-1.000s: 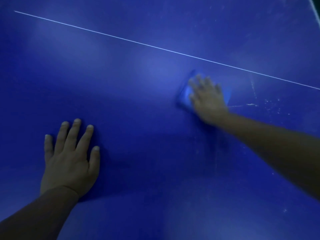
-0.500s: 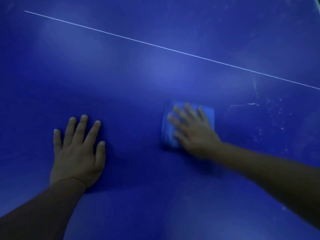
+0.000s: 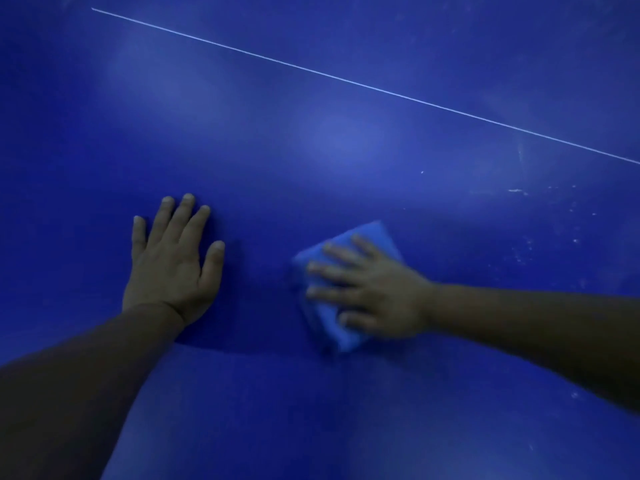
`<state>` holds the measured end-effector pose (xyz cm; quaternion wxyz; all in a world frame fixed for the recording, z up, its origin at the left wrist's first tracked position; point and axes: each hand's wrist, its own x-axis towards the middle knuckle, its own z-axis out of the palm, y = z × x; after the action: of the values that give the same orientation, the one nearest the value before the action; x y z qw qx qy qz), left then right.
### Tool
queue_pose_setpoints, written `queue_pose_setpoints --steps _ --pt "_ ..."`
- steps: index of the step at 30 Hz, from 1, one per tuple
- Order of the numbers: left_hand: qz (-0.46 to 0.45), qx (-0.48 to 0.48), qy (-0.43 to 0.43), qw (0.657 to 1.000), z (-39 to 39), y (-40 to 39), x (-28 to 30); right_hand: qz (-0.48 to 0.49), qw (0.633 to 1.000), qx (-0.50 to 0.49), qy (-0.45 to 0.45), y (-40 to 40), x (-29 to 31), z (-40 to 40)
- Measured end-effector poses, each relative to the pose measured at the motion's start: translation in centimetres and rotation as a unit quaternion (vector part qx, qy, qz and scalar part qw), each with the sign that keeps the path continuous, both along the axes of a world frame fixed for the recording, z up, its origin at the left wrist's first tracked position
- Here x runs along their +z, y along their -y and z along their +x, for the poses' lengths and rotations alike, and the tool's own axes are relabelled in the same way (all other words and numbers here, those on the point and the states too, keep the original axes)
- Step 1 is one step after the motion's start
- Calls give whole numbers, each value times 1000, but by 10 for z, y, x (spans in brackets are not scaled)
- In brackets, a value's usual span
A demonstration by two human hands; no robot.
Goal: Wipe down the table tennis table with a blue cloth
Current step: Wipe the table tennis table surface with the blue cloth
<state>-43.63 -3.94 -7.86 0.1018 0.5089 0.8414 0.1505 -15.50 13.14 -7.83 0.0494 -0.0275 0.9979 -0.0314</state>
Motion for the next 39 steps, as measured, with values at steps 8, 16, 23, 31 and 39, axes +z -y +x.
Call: queue_pose_setpoints --steps 8,16,23,31,39 --pt "-5 -10 25 1000 -6 -1 2 40 906 -422 -16 -11 0 15" --pt "45 -57 32 997 51 93 17 3 994 -112 8 141 6 93" --pt "-14 -133 -13 991 110 200 10 3 841 -540 -7 77 4 39" --pt "-57 -159 -26 985 107 203 7 -34 971 -237 -4 291 -1 132" --pt "-61 -160 -20 985 106 204 6 4 807 -591 -22 169 2 74"
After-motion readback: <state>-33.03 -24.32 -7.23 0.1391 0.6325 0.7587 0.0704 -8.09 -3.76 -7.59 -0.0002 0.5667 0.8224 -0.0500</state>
